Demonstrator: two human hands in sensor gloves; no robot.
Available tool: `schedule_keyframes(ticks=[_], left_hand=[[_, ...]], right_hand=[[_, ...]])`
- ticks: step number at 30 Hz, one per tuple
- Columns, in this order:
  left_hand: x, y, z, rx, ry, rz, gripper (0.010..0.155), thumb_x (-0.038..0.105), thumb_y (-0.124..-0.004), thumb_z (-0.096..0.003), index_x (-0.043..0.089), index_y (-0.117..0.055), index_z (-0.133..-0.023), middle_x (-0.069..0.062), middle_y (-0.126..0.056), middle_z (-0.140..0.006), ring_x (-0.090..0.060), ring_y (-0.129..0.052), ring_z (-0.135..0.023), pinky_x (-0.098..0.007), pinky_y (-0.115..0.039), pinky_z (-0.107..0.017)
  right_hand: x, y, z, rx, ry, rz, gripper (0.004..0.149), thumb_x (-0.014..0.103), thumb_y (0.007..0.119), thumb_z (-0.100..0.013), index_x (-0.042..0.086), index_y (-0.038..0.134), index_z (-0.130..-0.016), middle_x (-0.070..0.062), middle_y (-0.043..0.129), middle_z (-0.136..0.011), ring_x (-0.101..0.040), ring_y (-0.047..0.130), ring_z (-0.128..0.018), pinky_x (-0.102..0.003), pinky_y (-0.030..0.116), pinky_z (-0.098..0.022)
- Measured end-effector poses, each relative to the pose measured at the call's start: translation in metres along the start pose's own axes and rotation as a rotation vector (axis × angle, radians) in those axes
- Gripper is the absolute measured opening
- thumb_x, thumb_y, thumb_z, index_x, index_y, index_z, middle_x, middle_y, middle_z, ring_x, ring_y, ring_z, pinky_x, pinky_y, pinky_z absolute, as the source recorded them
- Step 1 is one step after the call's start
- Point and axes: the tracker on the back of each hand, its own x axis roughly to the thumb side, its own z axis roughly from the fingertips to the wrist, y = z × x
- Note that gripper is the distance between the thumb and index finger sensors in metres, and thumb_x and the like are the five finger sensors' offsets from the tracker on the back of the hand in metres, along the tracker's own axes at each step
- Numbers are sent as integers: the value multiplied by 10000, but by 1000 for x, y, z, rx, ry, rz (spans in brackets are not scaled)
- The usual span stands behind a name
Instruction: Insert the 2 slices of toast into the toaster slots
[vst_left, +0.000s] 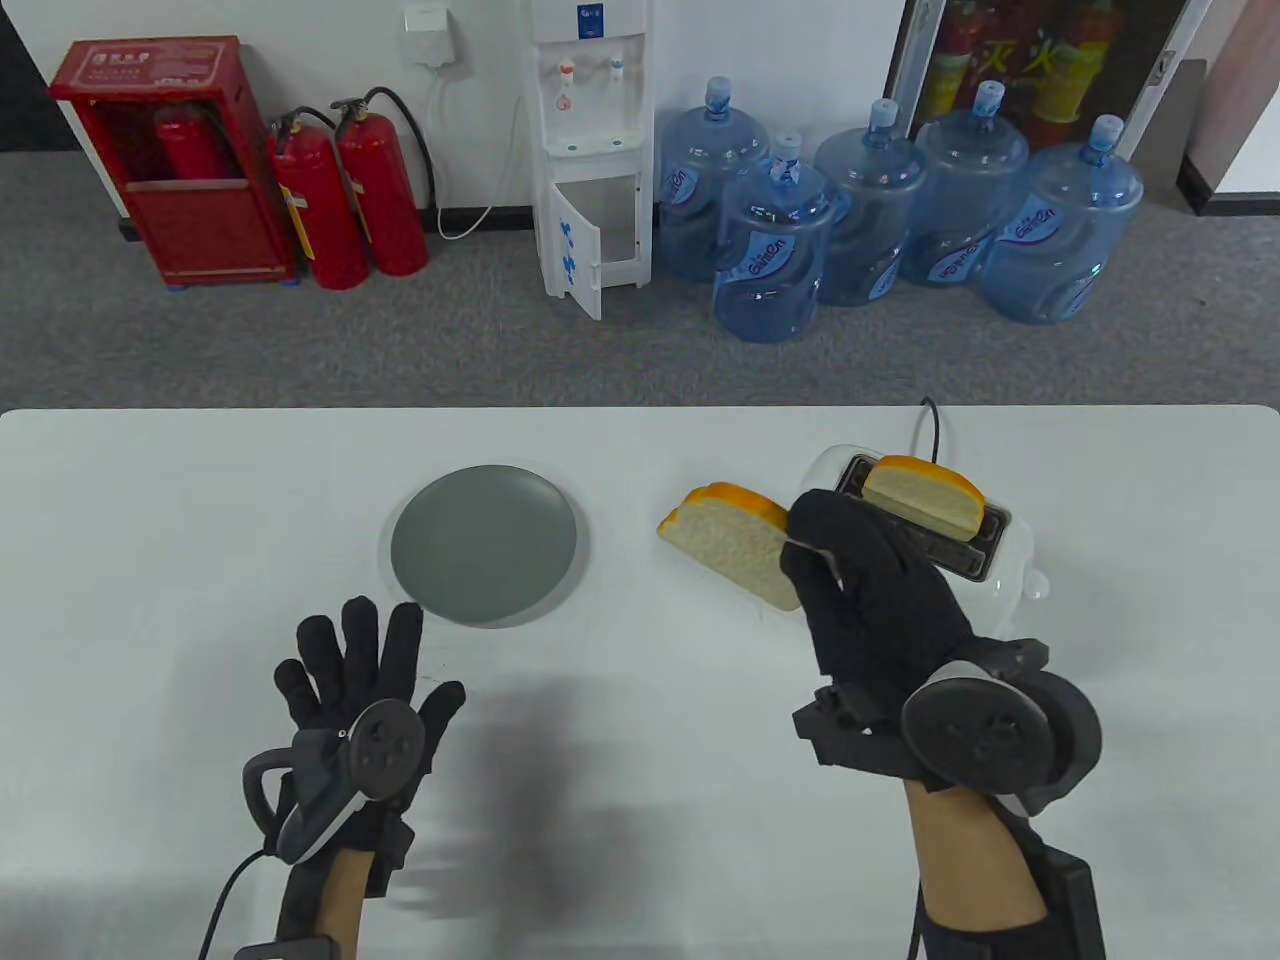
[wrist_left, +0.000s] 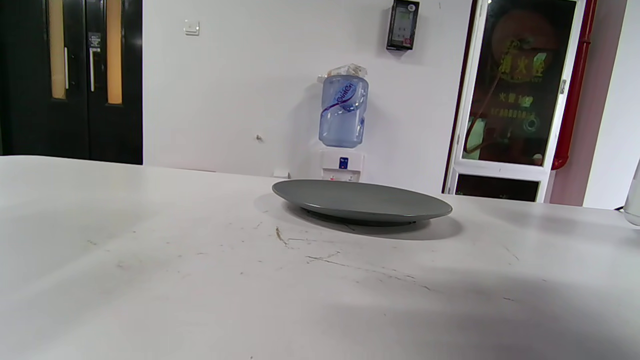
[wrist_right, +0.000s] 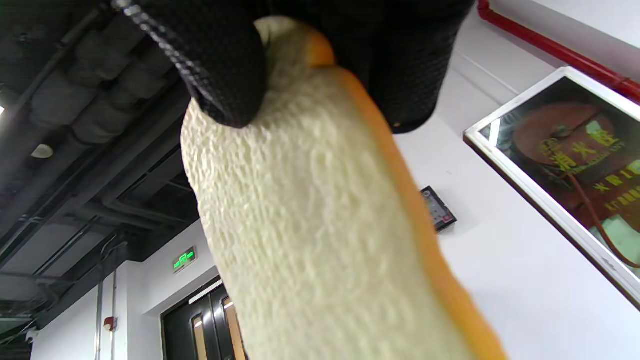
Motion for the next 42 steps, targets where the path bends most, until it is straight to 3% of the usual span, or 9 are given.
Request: schedule_keyframes(ticks=[7,14,42], left_hand=[[0,-1,0,-9,-4,3,765,690,-465,-541,385,-224,-1199,-91,-173,-1274,-493,-143,-1140,-655,-268,-795],[2,-2,0,-11,-12,6,762,687,-466,-542,386,-227,-1199,-90,-177,-1275,-493,-146,-1140,-656,-272,-796],[0,-3,-2,-27,-22,-25,753,679,-474,-543,393,-231,-1196,-76,-185,-1276,-486,-150,-1142,-654,-273,-799]], right_hand=[[-15,-28,-20,-55,56,82,477,296,802,-640,454,623,-1054,162,796,-1050,-157,949,-921,-486,750,-801],[-37,-41,-36,-64,143,107,470,280,787,-649,470,625,-1047,178,780,-1064,-168,912,-966,-501,709,-830],[-121,-8,-35,20,252,150,458,253,795,-624,425,660,-1027,148,806,-1046,-219,906,-978,-563,675,-812]])
